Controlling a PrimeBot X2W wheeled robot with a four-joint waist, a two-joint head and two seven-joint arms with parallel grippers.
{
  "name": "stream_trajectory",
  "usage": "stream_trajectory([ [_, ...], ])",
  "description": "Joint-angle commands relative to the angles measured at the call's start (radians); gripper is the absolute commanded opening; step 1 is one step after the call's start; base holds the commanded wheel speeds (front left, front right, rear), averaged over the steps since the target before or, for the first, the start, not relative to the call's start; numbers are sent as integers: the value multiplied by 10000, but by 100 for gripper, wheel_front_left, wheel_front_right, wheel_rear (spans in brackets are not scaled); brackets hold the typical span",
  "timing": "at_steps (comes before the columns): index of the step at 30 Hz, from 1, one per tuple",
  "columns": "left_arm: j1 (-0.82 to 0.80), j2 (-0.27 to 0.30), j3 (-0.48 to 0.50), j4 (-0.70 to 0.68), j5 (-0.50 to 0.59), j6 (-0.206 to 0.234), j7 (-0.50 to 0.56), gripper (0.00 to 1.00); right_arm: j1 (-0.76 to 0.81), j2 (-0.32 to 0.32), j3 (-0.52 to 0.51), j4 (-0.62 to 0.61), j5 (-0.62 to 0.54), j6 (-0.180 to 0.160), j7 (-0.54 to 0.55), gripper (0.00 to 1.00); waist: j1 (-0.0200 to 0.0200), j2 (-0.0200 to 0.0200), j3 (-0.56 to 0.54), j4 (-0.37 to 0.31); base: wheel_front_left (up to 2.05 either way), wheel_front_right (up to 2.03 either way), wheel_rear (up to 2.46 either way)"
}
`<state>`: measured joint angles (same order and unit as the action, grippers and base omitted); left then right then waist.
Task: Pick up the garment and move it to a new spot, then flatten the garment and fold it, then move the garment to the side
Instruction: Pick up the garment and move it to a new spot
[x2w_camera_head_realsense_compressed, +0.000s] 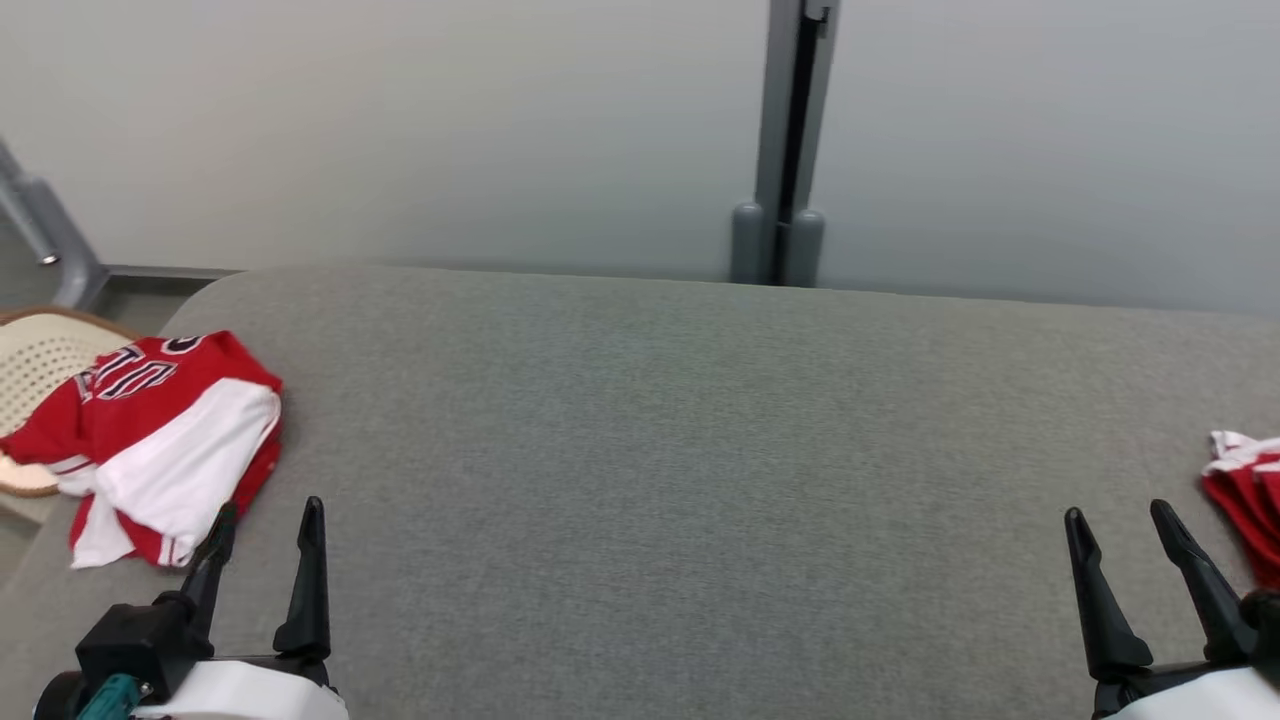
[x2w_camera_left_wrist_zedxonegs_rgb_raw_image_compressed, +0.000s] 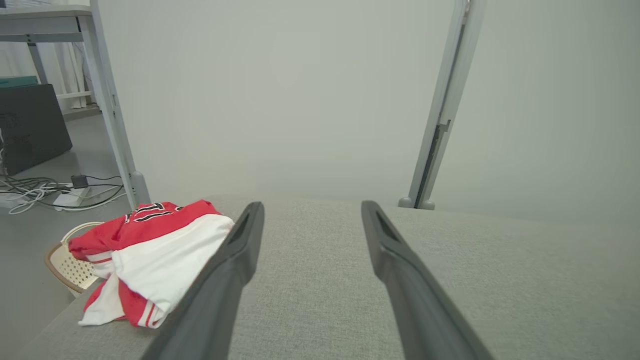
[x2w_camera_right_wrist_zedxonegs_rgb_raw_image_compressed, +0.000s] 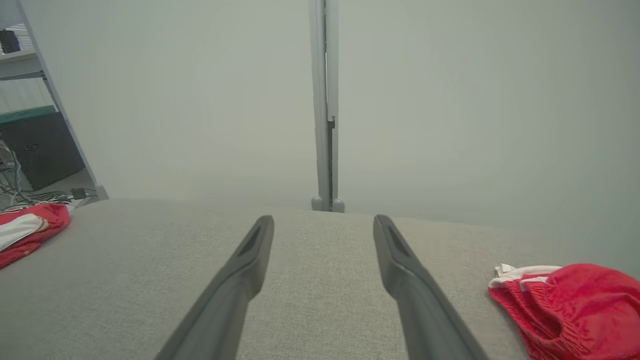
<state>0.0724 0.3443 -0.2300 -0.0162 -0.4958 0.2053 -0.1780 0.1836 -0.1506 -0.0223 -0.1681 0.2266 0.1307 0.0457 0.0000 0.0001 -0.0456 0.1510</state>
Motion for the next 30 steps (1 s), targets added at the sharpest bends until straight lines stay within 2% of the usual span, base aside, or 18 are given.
stream_trajectory([
  [1,-196,102,85,110,-93,-91,-70,100,-31,-13,79,-88,-57,-2,78,100,0,-1,4,953,0,0,0],
  [5,-217,197,201,223,-161,-103,-150,100,-178,-51,267,-179,-27,-2,115,100,0,-1,-15,1767,0,0,0],
  [15,-77,331,362,212,-238,-74,-246,100,-203,-28,486,-252,-66,-2,195,100,0,-1,-22,2833,0,0,0],
  [23,-275,291,272,279,-278,-89,-261,100,-246,12,424,-322,-112,-2,255,100,0,-1,63,3014,0,0,0],
  [30,-1103,0,251,668,-420,-367,-466,100,-480,-186,416,-664,-160,-2,481,100,0,-1,760,2713,0,0,0],
])
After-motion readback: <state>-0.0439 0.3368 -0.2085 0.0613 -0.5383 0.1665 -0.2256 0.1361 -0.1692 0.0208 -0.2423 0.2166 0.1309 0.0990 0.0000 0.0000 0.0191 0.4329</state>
